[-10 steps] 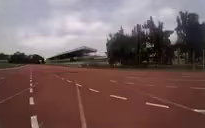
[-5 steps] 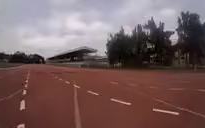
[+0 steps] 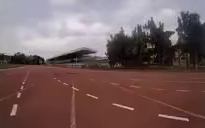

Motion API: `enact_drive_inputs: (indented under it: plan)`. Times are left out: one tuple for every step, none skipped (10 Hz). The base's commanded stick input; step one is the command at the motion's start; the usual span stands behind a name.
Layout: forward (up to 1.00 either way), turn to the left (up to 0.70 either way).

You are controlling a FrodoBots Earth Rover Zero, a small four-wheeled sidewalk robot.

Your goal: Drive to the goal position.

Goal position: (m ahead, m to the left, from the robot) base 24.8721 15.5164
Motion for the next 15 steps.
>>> enact_drive_inputs:
  plan:
    - [0.45, 0.00]
    - [0.45, 0.00]
    - [0.45, 0.00]
    - [0.45, 0.00]
    - [0.45, 0.00]
    - [0.45, 0.00]
    - [0.45, 0.00]
    - [0.45, 0.00]
    - [0.45, 0.00]
    - [0.45, 0.00]
    - [0.45, 0.00]
    - [0.45, 0.00]
    - [0.45, 0.00]
    - [0.45, 0.00]
    - [0.45, 0.00]
